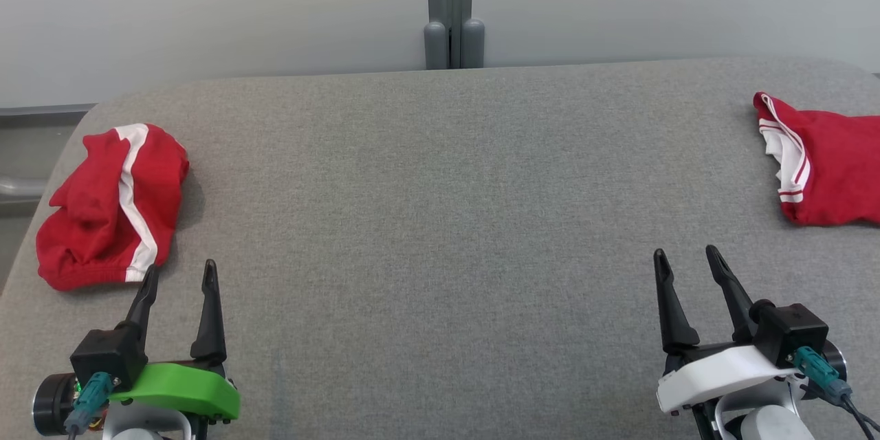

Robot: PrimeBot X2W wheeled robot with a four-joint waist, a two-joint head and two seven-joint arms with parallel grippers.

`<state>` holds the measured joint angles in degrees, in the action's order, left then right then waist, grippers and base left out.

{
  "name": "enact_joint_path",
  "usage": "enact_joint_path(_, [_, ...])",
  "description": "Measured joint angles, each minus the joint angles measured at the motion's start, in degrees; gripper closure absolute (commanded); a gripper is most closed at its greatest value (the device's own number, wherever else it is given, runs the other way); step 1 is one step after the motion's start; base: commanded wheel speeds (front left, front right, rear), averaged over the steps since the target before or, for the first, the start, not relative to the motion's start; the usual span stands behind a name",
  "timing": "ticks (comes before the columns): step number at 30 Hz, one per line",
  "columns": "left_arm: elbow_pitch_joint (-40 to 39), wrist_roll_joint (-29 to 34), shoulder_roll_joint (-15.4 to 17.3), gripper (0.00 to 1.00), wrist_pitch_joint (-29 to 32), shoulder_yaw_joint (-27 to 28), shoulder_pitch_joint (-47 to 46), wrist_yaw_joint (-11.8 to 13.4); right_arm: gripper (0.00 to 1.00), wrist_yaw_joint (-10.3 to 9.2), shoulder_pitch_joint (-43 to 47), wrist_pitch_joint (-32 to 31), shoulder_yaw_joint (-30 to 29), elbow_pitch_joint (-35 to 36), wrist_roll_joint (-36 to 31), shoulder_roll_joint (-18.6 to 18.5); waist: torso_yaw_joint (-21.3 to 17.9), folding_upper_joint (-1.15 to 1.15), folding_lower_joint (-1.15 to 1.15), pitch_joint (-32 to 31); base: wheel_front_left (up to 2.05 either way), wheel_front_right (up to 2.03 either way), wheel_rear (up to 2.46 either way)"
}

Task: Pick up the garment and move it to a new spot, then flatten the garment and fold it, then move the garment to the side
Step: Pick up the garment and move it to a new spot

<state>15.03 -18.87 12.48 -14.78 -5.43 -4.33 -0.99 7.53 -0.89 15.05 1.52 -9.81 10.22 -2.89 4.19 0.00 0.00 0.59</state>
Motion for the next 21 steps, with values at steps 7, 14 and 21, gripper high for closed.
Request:
enact_joint_path(7, [0.1,-0.2,0.0,0.00,0.0,0.1,0.0,0.1,0.00,0.00,0.0,-0.1,0.1,-0.1,0.0,0.0,0.5,0.00,0.00,-0.3,0.00,0.00,0.00])
enact_joint_path(14, [0.4,-0.3,0.4,0.00,-0.2,0.3,0.0,0.2,0.00,0.00,0.0,-0.3,0.3,-0.4,0.0,0.0,2.0,0.00,0.00,-0.6,0.00,0.00,0.00])
enact_joint_path(21, [1.0,-0.7,0.5,0.00,-0.2,0.5,0.1,0.4,0.00,0.00,0.0,-0.4,1.0,-0.9,0.3,0.0,4.7,0.00,0.00,-1.0,0.00,0.00,0.00])
